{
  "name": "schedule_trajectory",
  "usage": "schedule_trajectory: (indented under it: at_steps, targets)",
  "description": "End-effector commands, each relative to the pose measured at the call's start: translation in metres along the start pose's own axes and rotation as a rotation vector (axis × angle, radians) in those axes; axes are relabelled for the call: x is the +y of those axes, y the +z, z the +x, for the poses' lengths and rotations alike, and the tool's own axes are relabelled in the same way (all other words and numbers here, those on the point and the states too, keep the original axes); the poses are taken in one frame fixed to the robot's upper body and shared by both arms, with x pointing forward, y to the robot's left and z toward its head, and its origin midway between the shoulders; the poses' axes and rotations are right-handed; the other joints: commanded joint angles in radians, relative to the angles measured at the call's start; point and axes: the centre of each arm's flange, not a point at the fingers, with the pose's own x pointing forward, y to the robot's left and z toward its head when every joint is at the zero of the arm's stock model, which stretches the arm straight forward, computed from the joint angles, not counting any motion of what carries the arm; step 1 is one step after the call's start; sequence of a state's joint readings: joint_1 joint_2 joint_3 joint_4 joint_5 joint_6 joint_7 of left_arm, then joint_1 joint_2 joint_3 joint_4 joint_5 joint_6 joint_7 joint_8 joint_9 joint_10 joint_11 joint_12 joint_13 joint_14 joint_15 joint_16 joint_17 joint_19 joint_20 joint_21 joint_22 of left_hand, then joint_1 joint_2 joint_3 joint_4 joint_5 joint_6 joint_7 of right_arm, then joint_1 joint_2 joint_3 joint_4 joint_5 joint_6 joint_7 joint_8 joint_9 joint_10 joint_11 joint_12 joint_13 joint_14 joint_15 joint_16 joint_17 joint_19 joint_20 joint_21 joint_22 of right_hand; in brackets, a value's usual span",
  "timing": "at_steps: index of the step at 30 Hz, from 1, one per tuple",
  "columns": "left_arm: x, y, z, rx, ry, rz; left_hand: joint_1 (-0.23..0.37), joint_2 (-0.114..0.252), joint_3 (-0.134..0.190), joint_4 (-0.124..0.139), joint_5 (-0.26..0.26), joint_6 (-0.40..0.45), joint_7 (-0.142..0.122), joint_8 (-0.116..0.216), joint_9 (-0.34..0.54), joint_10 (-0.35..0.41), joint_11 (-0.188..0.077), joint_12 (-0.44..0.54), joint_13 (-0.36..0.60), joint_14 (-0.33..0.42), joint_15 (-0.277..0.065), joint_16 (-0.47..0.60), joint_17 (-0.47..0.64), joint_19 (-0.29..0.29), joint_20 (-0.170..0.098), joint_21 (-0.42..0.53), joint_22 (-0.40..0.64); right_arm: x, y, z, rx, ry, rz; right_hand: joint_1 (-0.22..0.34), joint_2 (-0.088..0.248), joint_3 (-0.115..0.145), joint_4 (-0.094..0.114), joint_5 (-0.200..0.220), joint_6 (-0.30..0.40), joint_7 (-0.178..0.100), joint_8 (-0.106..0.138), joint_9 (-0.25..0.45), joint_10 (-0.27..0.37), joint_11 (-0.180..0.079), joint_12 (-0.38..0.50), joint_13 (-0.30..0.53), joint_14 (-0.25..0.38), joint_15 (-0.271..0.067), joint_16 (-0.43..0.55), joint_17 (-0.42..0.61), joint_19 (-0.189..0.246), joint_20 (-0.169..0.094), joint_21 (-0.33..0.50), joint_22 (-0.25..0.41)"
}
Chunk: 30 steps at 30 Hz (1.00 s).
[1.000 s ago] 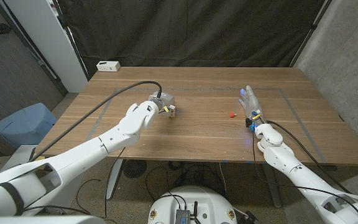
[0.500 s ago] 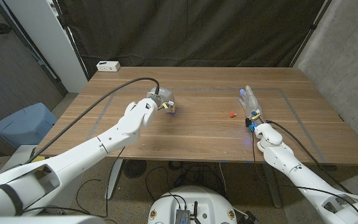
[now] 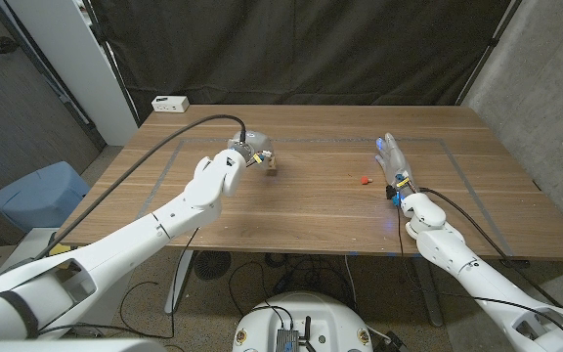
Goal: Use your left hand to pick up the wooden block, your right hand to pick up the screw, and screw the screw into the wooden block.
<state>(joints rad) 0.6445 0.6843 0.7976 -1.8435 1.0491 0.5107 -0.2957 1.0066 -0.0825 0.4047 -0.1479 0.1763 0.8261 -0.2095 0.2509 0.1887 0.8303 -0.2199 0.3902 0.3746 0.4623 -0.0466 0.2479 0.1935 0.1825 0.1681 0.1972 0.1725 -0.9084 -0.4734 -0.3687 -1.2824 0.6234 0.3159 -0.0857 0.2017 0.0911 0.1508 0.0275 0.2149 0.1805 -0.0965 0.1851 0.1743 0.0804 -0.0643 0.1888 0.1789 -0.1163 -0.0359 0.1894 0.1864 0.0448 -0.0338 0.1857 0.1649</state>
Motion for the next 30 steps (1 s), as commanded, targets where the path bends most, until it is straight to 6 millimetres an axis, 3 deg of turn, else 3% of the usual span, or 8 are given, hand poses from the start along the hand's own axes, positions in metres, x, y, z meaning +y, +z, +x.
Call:
schedule_trajectory:
  at_steps: [1,15,20,27,30]
  targets:
    - [0.011,-0.006,0.003,0.016,0.023,-0.114,0.009,0.009,-0.005,0.0,0.001,0.008,0.002,0.001,0.002,0.008,-0.003,0.003,0.006,0.008,-0.091,0.004,0.002,0.004,0.008,-0.003,0.001,0.002,0.021,-0.002,-0.047,0.016,-0.041,-0.001,0.009,0.003,-0.005,0.005,0.003,-0.004,0.003,0.003,0.001,-0.006,0.001,0.003,0.002,-0.029,0.006,0.001,0.008,-0.03,0.003,0.003]
    - [0.021,-0.007,0.008,0.001,0.071,-0.27,0.009,0.013,-0.011,0.001,0.001,0.02,0.003,0.001,0.002,0.014,-0.003,0.0,0.009,0.013,-0.092,0.005,0.003,0.006,0.01,-0.003,0.002,-0.008,0.046,-0.011,-0.026,0.041,-0.173,0.013,0.009,0.009,-0.016,0.006,0.0,-0.013,0.001,0.003,-0.003,-0.006,-0.001,0.003,-0.002,-0.031,0.004,-0.002,0.007,-0.034,0.002,0.003]
    - [0.024,-0.009,0.012,-0.01,0.074,-0.33,0.009,0.014,-0.013,0.001,0.002,0.021,0.002,-0.001,0.002,0.016,-0.003,-0.001,0.011,0.014,-0.092,0.005,0.003,0.006,0.014,-0.003,0.002,-0.012,0.055,-0.013,-0.014,0.06,-0.214,0.036,0.01,0.018,-0.034,0.006,0.011,-0.032,0.005,0.003,-0.003,-0.006,0.0,0.003,-0.003,-0.031,0.002,-0.003,0.005,-0.029,0.001,0.002]
    - [0.026,-0.011,0.016,-0.019,0.084,-0.396,0.011,0.016,-0.015,0.0,0.002,0.022,0.001,-0.003,0.003,0.016,-0.003,-0.003,0.012,0.012,-0.093,0.003,0.003,0.006,0.015,-0.003,0.002,-0.014,0.068,-0.015,-0.006,0.088,-0.303,0.053,0.008,0.024,-0.047,0.006,0.01,-0.035,0.005,0.003,-0.001,-0.01,0.001,0.003,-0.004,-0.031,0.002,-0.004,0.002,-0.025,-0.001,0.002]
    - [0.027,-0.012,0.017,-0.022,0.09,-0.409,0.011,0.017,-0.017,0.0,0.002,0.021,0.002,-0.004,0.003,0.017,-0.002,-0.005,0.013,0.012,-0.092,0.003,0.003,0.007,0.015,-0.003,0.002,-0.015,0.071,-0.015,-0.007,0.098,-0.328,0.074,0.008,0.032,-0.064,0.003,0.028,-0.037,0.012,0.004,-0.001,-0.011,0.001,0.004,-0.004,-0.031,0.002,-0.005,0.002,-0.024,0.0,0.002]
